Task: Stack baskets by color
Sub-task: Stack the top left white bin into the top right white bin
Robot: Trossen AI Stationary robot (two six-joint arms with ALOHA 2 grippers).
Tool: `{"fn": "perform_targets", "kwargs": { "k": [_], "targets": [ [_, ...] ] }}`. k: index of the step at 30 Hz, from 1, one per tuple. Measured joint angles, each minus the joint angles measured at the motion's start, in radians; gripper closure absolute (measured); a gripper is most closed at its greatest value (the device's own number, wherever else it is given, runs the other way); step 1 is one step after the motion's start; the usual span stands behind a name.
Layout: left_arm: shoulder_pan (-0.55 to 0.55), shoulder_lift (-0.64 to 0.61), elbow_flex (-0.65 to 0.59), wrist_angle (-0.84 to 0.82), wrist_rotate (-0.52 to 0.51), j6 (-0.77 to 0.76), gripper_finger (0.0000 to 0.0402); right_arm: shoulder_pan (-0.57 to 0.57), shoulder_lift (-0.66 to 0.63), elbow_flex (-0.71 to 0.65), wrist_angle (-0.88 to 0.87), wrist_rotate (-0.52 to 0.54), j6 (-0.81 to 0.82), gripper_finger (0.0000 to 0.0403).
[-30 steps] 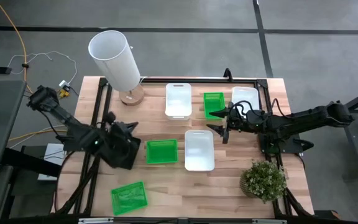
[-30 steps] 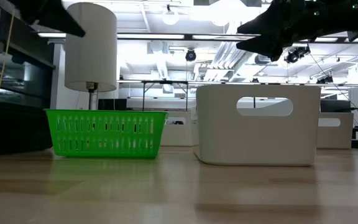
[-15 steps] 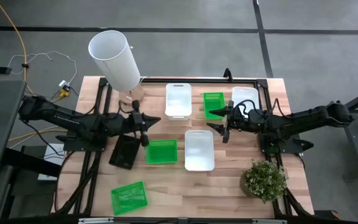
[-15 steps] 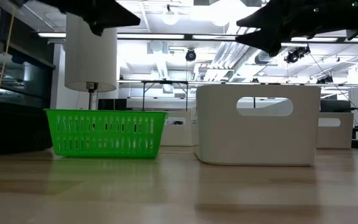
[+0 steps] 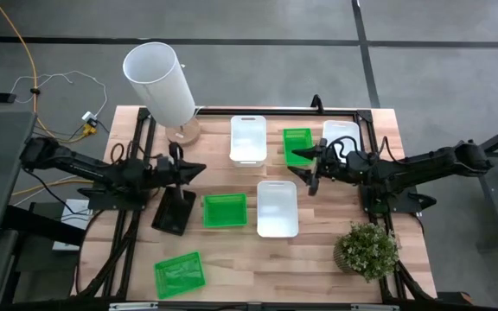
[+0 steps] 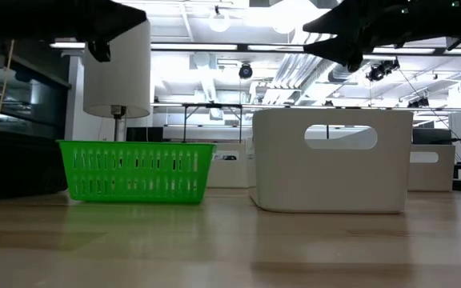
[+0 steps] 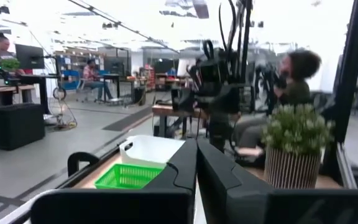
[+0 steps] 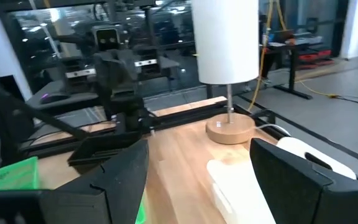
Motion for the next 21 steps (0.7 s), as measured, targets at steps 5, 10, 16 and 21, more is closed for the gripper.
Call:
{"fn": "perform_targets", "kwargs": {
  "k": [5, 10, 16, 21],
  "targets": [
    [0.000, -0.009, 0.000, -0.025, 0.004, -0.022, 0.0401, 0.000, 0.012, 0.000, -0.006, 0.013, 0.006, 0.0138],
    [0.000, -0.009, 0.000, -0.032, 0.005, -0.040, 0.0401, 0.000, 0.014, 0.000, -0.007, 0.027, 0.065, 0.0138],
    [0.000, -0.009, 0.000, -0.026, 0.005, -0.048, 0.0401, -0.001, 0.084, 0.101, -0.206, 0.239, 0.238, 0.0138],
    [0.000, -0.009, 0.000, -0.014, 0.004, -0.048, 0.0401, -0.035, 0.290, 0.300, -0.349, 0.256, 0.332, 0.0138]
  ]
}}
